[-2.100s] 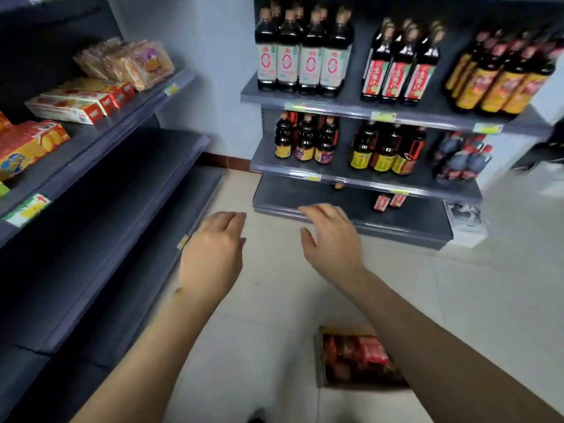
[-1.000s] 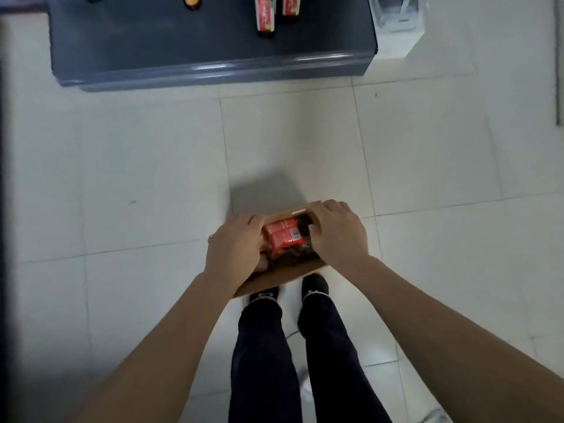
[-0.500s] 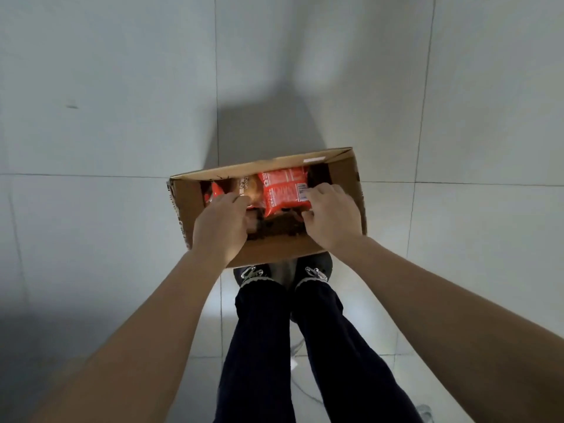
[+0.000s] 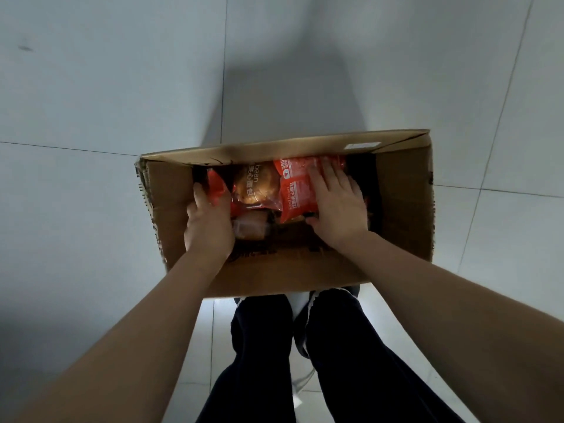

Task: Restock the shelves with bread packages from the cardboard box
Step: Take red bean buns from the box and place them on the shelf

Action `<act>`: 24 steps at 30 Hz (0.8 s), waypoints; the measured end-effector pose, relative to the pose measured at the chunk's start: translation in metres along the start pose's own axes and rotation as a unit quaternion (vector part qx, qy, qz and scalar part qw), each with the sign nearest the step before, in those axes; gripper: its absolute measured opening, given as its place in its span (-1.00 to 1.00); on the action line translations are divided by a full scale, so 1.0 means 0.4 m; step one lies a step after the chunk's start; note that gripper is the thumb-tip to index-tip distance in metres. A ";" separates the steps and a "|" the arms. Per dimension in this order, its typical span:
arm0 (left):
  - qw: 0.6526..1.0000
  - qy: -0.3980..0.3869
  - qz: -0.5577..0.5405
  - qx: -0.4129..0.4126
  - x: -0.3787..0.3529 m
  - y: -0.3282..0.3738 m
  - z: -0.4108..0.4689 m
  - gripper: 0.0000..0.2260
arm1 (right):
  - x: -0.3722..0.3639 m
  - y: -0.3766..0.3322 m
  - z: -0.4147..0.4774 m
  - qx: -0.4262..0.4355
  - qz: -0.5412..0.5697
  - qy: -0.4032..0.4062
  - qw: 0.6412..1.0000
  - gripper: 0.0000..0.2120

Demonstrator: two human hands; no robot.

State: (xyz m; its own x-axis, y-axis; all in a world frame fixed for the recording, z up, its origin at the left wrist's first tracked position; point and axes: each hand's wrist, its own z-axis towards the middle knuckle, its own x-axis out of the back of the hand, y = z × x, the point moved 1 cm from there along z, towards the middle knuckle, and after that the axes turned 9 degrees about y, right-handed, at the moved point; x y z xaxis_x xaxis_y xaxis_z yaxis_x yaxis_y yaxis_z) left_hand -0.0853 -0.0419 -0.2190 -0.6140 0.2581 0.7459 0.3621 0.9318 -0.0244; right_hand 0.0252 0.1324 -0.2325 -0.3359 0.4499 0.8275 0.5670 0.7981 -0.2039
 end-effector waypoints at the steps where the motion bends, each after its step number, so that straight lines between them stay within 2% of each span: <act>1: 1.000 -0.002 0.000 0.009 -0.004 0.005 0.009 -0.27 | -0.011 0.001 0.004 -0.001 -0.013 -0.001 1.000 -0.01; 4: 0.999 0.036 -0.031 0.018 -0.009 -0.001 0.033 -0.46 | -0.029 -0.001 0.009 -0.008 -0.022 0.012 1.000 0.01; 7: 0.989 0.110 -0.088 0.041 0.002 -0.022 0.042 -0.75 | -0.010 -0.002 0.026 -0.013 0.011 0.061 0.998 -0.16; 12: 0.984 0.169 -0.058 -0.021 0.024 -0.029 -0.001 -0.81 | 0.033 0.010 0.013 -0.010 0.082 0.055 0.995 -0.29; 15: 0.972 0.177 -0.151 -0.031 0.055 -0.026 -0.048 -0.80 | 0.076 -0.006 -0.035 -0.079 0.199 0.026 0.977 -0.30; 18: 0.952 0.184 -0.244 0.007 0.119 -0.011 -0.087 -0.78 | 0.127 -0.030 -0.080 -0.155 0.316 -0.022 0.936 -0.20; 22: 0.938 0.120 -0.313 0.082 0.214 0.006 -0.118 -0.60 | 0.191 -0.052 -0.121 -0.252 0.494 -0.071 0.829 -0.48; 24: 0.939 0.101 -0.314 0.097 0.263 0.002 -0.137 -0.72 | 0.235 -0.062 -0.137 -0.279 0.541 -0.079 0.789 -0.57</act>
State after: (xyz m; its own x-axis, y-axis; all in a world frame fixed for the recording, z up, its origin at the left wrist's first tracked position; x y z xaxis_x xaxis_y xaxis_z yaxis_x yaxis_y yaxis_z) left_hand -0.1111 -0.0280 -0.1039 -0.5105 -0.3928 0.7649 -0.1725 0.9183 0.3564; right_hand 0.0207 0.1330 -0.1211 0.5080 0.8269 0.2414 0.8139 -0.3690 -0.4487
